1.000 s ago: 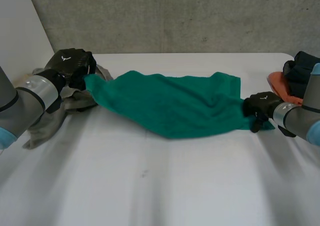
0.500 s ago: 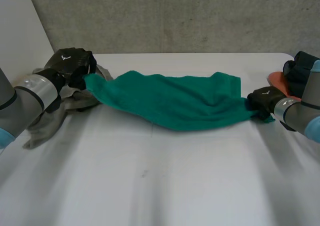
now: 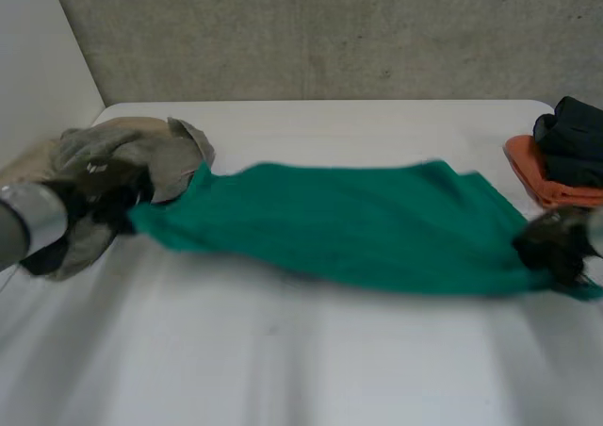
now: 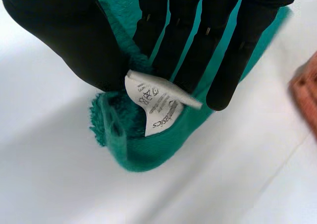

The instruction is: Fold the laundry.

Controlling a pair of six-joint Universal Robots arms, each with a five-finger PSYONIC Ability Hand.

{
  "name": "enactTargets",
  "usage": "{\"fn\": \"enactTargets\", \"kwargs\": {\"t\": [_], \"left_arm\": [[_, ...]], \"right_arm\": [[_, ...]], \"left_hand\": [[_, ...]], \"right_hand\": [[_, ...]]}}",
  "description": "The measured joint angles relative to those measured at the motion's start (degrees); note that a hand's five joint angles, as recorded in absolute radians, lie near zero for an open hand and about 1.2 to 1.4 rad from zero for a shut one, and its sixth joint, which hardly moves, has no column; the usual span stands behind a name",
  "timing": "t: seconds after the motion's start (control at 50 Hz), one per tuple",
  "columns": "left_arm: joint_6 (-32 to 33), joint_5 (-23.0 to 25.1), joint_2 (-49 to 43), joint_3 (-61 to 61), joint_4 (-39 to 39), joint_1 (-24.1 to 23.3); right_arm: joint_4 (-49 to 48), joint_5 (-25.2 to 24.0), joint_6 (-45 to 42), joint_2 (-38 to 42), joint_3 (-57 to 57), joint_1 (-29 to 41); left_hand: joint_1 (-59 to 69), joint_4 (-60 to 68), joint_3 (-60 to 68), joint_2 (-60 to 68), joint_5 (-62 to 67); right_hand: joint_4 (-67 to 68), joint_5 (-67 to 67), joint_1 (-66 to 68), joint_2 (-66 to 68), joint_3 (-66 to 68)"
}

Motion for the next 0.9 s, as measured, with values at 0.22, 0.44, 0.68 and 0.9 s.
{"fn": "enactTargets", "kwargs": {"t": [0.22, 0.44, 0.68, 0.9], "left_arm": [[16.22, 3.96, -0.04, -3.61, -15.77, 6.36], [4.57, 2.63, -16.81, 17.22, -7.78, -0.95], [-17.70, -3.41, -15.37, 47.36, 13.15, -5.86], [-25.42, -4.79, -14.14, 42.64, 24.00, -6.02]], "right_arm": [[2.56, -0.61, -4.58, -10.19, 9.21, -2.93], [-15.95, 1.94, 7.05, -0.33, 0.49, 4.51], [-45.60, 7.13, 23.88, 1.01, -22.37, 6.83], [-51.81, 4.13, 30.40, -0.88, -22.60, 7.38]], "left_hand": [[0.00, 0.00, 0.00, 0.00, 0.00], [0.00, 0.00, 0.03, 0.00, 0.00], [0.00, 0.01, 0.04, 0.03, 0.00], [0.00, 0.01, 0.04, 0.03, 0.00]], "right_hand": [[0.02, 0.00, 0.00, 0.00, 0.04], [0.02, 0.39, 0.00, 0.00, 0.20], [0.03, 0.39, 0.00, 0.00, 0.20], [0.03, 0.39, 0.00, 0.00, 0.30]]}}
